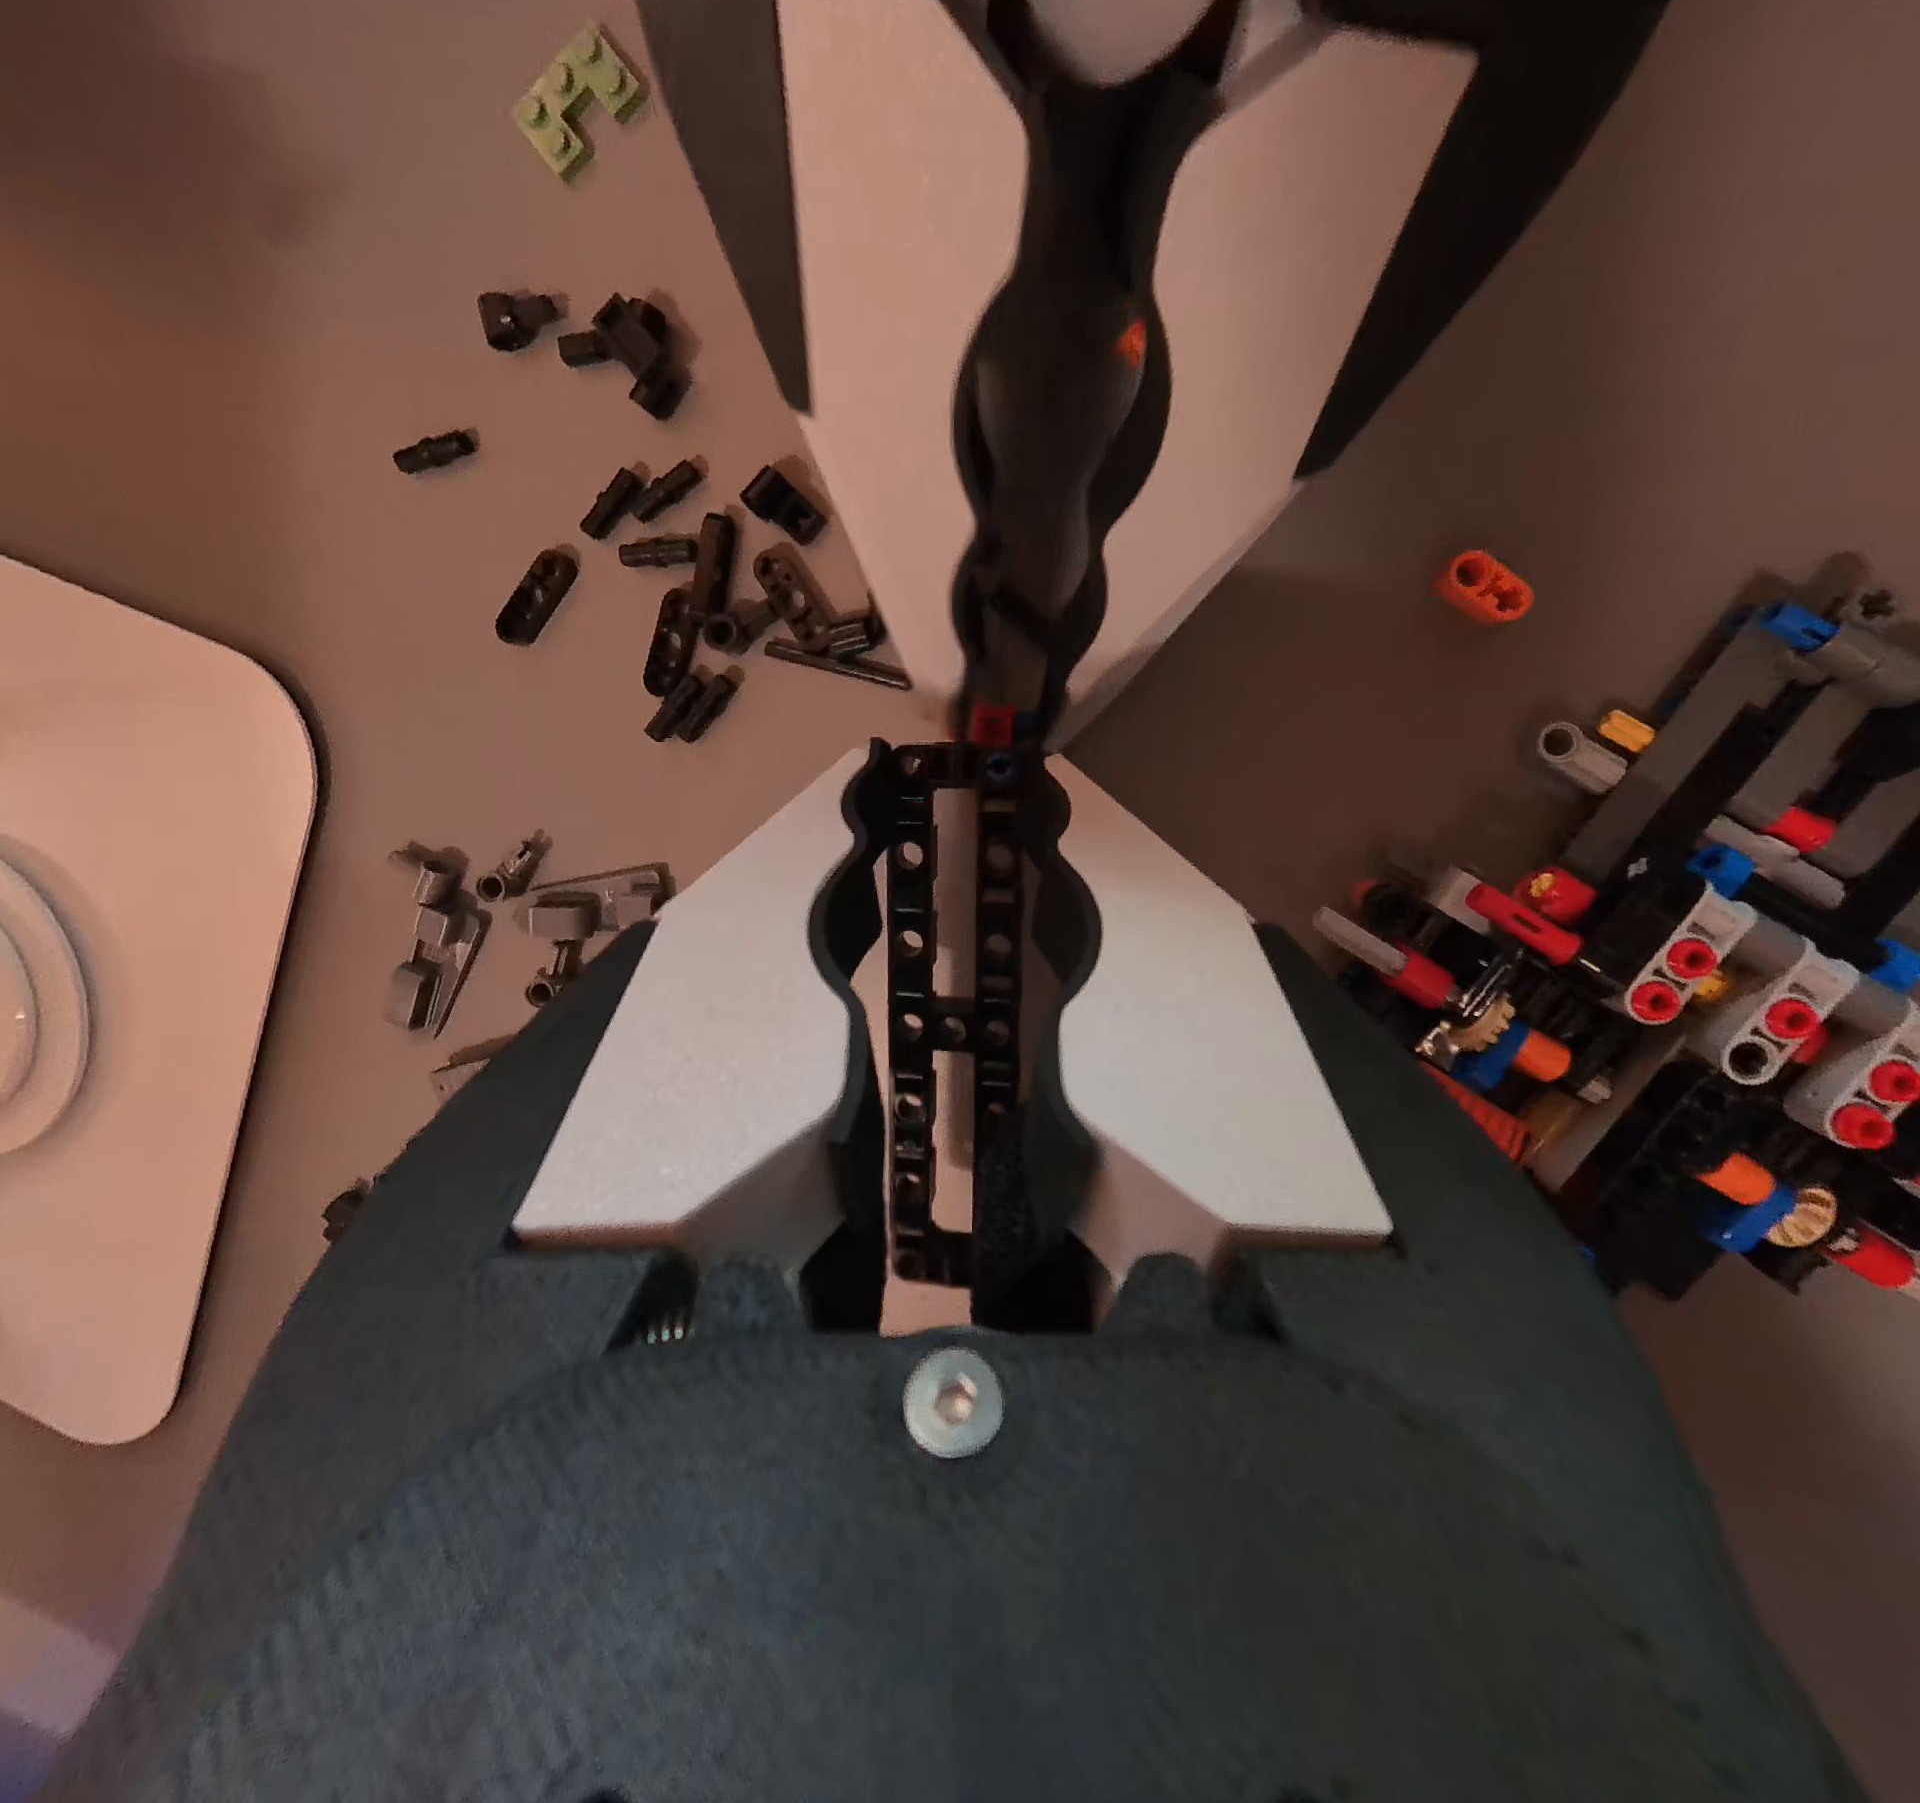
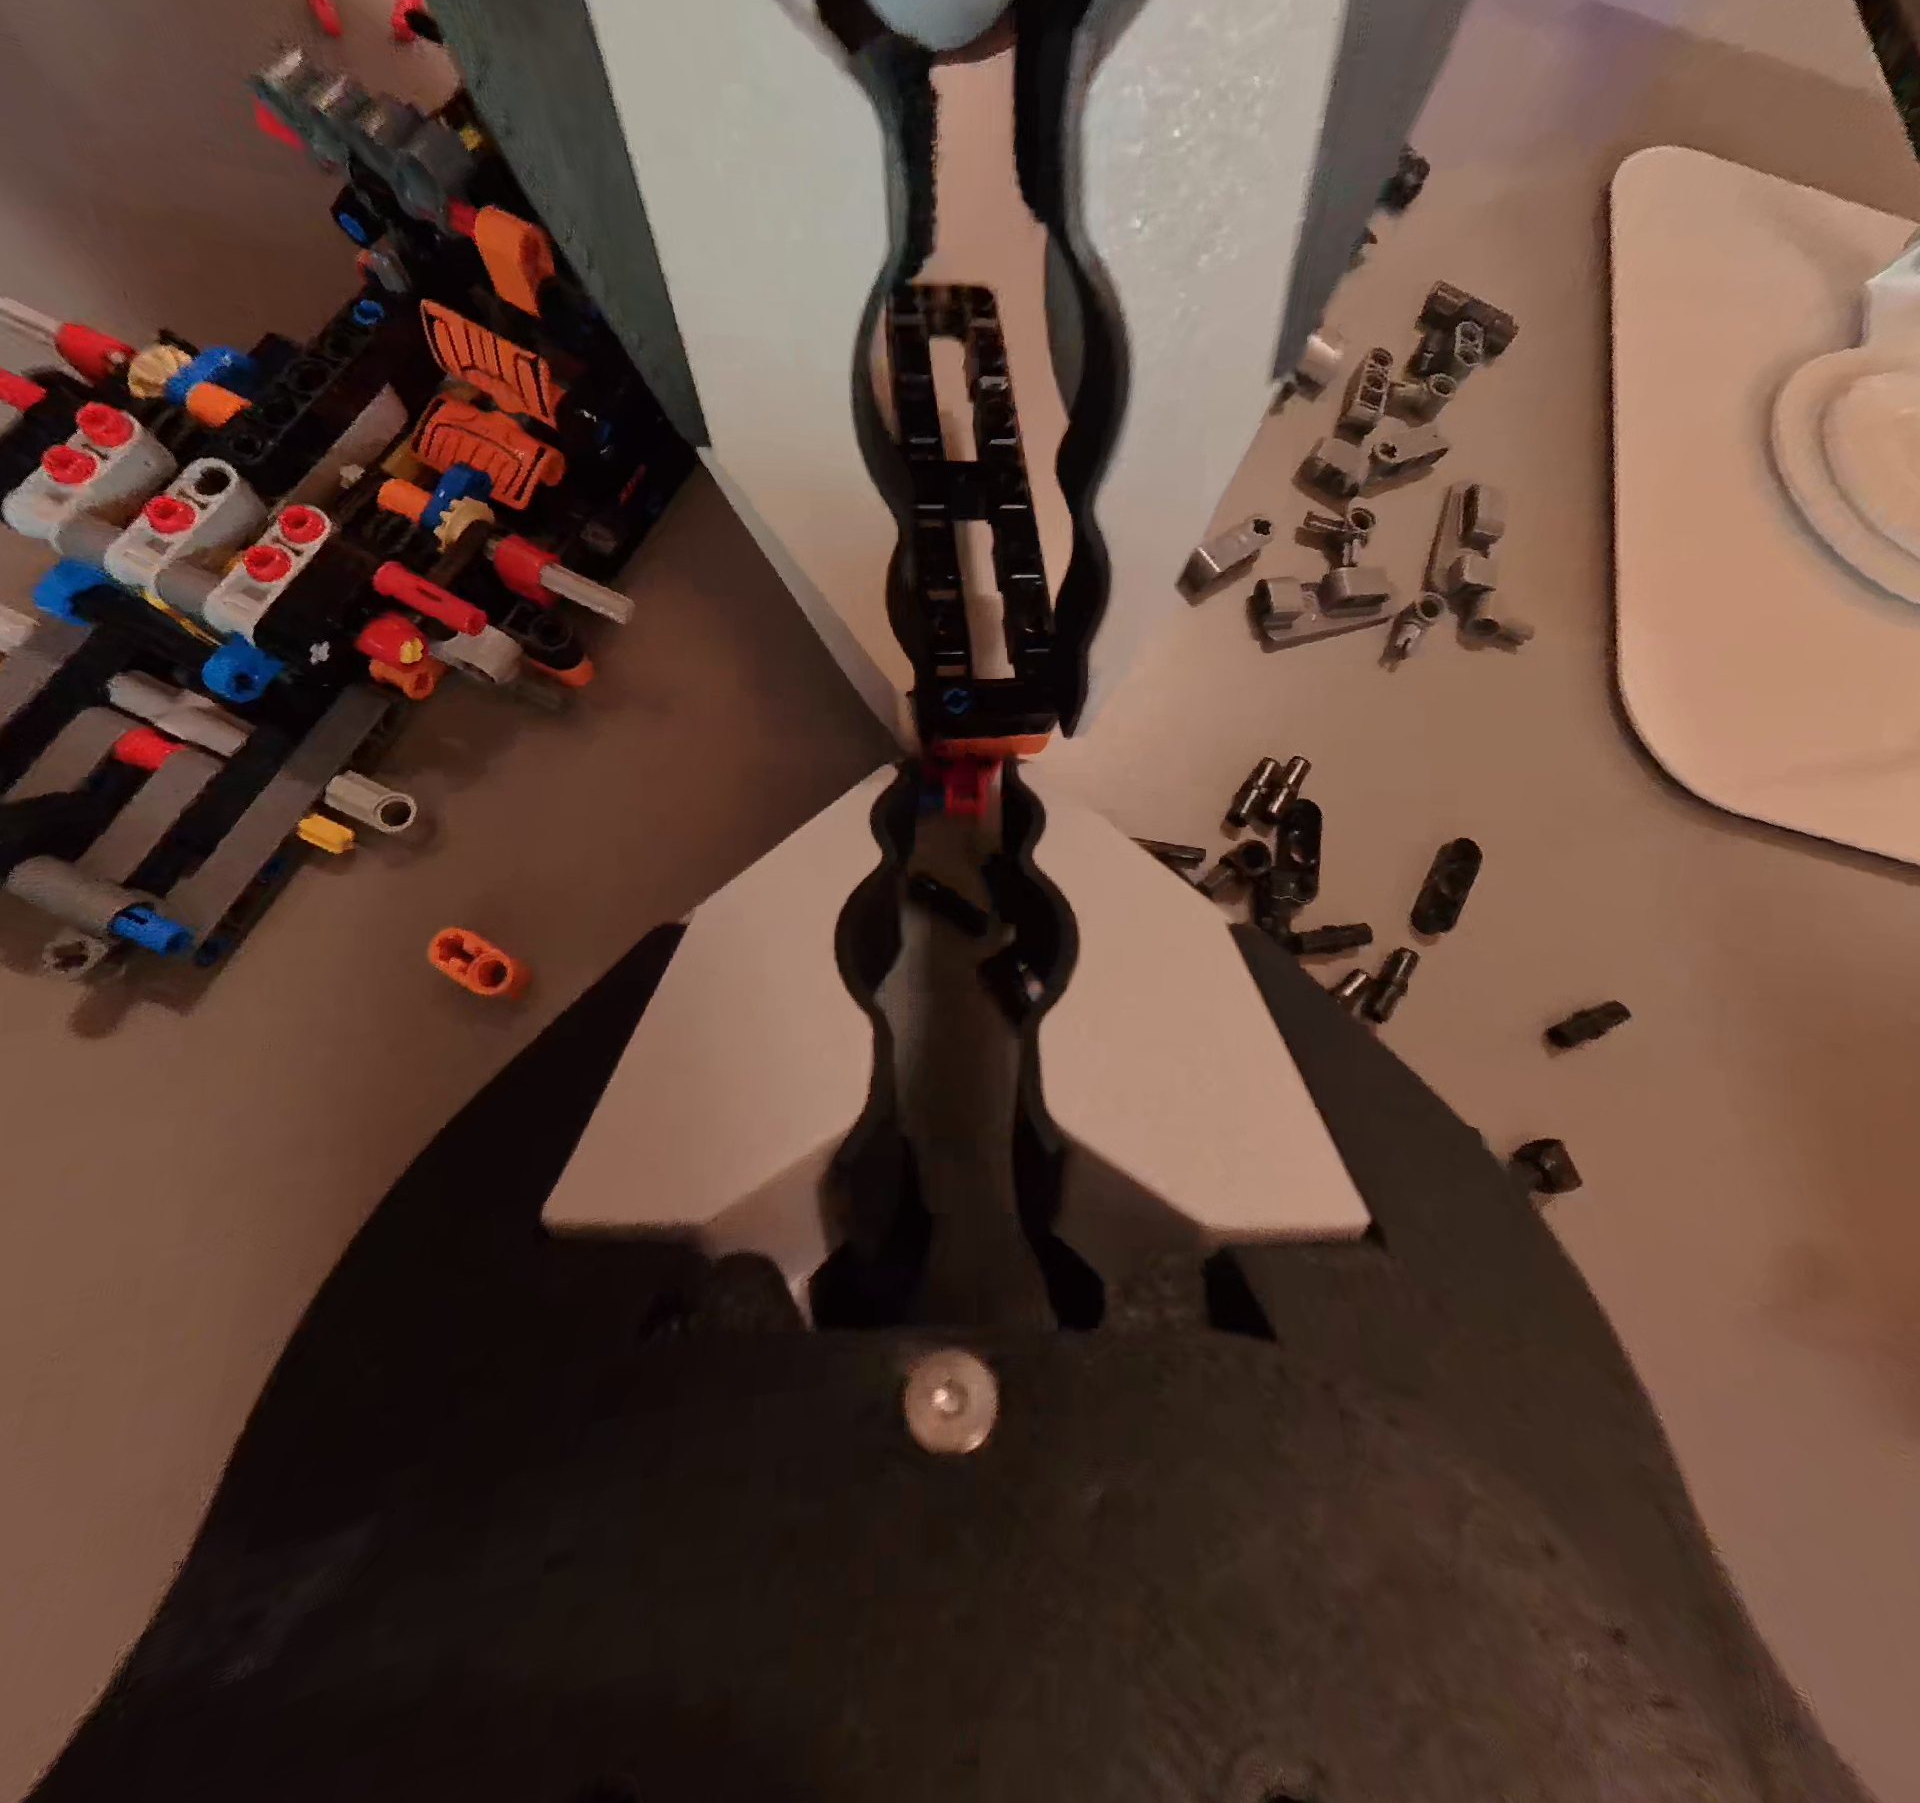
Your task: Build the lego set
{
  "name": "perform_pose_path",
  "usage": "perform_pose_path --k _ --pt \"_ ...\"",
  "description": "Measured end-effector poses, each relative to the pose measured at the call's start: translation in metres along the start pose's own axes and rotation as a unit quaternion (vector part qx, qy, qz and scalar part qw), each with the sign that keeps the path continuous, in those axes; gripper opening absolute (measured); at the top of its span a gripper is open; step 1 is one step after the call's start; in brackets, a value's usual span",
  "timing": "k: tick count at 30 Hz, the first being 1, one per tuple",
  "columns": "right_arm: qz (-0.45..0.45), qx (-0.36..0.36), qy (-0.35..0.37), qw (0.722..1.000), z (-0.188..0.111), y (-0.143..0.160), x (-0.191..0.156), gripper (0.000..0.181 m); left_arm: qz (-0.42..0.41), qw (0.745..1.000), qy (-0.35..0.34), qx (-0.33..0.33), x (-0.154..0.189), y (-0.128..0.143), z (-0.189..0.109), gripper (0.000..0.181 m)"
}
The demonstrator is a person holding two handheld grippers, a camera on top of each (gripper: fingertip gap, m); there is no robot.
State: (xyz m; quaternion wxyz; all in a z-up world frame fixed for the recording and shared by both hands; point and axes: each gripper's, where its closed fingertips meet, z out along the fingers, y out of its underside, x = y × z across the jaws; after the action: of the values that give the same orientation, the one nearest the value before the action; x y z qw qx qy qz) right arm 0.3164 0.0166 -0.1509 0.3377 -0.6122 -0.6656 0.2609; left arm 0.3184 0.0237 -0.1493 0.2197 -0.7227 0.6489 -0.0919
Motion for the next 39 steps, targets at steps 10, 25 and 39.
perform_pose_path --k 10,25,39 --pt "0.018 -0.016 -0.012 1.000 0.001 0.009 0.001 0.027 0.004 0.999 0.036 0.021 0.001 -0.002 0.001 0.026" --pt "0.025 -0.010 -0.008 1.000 0.000 0.004 0.002 0.026 -0.029 0.998 0.051 0.015 -0.001 0.020 -0.008 0.037" --pt "0.064 0.034 -0.043 0.996 0.001 -0.012 0.006 0.022 0.001 0.997 0.065 -0.037 0.002 0.023 -0.008 0.026"
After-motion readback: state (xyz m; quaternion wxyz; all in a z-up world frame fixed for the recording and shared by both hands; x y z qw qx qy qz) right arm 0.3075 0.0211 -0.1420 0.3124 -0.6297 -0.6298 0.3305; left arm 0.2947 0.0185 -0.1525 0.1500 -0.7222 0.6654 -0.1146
